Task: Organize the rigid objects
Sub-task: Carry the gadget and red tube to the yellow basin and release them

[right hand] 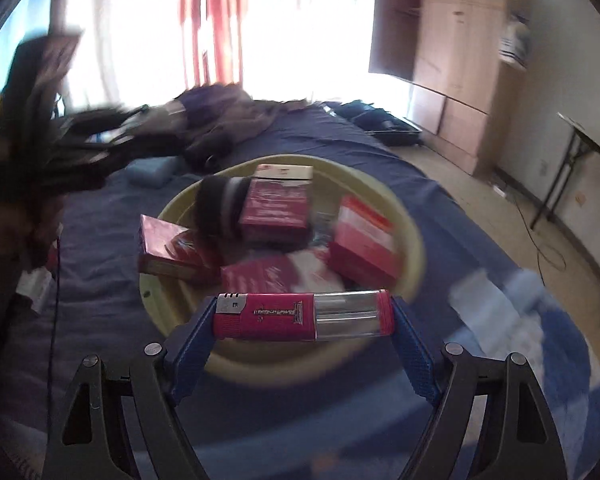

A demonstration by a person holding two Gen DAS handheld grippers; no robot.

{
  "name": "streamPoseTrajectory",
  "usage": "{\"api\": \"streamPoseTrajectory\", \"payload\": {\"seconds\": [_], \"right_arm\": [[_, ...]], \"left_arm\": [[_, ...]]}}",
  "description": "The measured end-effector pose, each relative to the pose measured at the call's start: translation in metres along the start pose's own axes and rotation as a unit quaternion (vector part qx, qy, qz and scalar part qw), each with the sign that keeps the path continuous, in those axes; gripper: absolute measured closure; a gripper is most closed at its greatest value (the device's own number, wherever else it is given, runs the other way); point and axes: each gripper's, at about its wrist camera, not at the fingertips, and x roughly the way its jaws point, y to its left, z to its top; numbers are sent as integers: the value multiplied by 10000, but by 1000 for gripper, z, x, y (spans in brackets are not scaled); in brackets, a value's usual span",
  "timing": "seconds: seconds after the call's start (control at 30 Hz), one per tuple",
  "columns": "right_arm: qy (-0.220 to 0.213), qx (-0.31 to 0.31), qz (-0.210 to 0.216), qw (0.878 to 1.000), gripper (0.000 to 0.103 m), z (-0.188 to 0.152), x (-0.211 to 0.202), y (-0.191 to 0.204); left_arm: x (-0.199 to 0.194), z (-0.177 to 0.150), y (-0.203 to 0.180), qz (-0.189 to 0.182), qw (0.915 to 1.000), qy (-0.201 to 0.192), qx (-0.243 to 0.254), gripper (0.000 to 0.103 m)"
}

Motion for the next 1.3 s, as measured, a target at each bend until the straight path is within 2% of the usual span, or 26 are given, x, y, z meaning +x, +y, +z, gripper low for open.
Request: {"api": "streamPoseTrajectory", "payload": {"seconds": [0.07,0.13,0.2,0.23,0.3,0.4,0.47,0.53,0.6,0.67,0.77,0.83,0.87,0.97,1.03,1.1,1.17,1.2,1.3], "right_arm": [[28,-26,3,10000,21,8,13,5],[57,-15,-5,10000,21,13,23,5],[180,-69,-10,9998,21,12,35,5],[223,-114,-11,9997,21,13,39,5],[320,-146,-60,9994,21,21,60,5],[343,-202,-56,9992,21,28,83,10],[248,-194,-67,9995,21,28,88,11],[182,-150,-20,9997,21,27,90,11],[74,-114,37,9999,20,24,90,10],[-46,-112,58,9999,19,21,89,11],[-187,-95,106,9997,10,17,86,11],[-281,-61,79,9996,7,14,82,10],[-343,-12,64,9994,1,12,79,9],[-628,125,24,9979,0,7,56,3],[-788,227,16,9966,0,1,33,-7],[-592,305,331,9972,0,-6,21,-14],[-269,289,523,9978,0,-17,13,-19],[-202,267,458,9984,0,-26,10,-21],[-70,419,207,9989,0,-48,11,-32]], "left_arm": [[19,13,-7,-183,9994,222,195,51],[37,22,-11,-524,9965,540,374,51],[55,28,-10,-682,9944,777,204,51],[68,29,-12,-706,9924,982,230,51],[78,30,-13,-451,9934,1027,253,51],[91,22,-11,-493,9913,1200,214,51],[88,21,-11,-508,9925,1090,214,50],[86,20,-11,-498,9931,1055,134,46],[82,19,-9,-462,9938,1005,70,30],[75,22,-7,-495,9944,933,-24,20],[51,31,2,-479,9969,509,-353,4],[21,32,8,-383,9971,128,-638,0],[3,28,8,-319,9967,-55,-751,0],[-36,9,0,-135,9953,-225,-929,0],[-61,-17,-14,128,9942,-169,-1052,0],[-76,-46,-30,369,9898,-37,-1378,0],[-73,-67,-49,321,9837,245,-1751,0],[-70,-77,-58,326,9797,304,-1955,0],[-42,-96,-98,406,9787,659,-1902,0]]}}
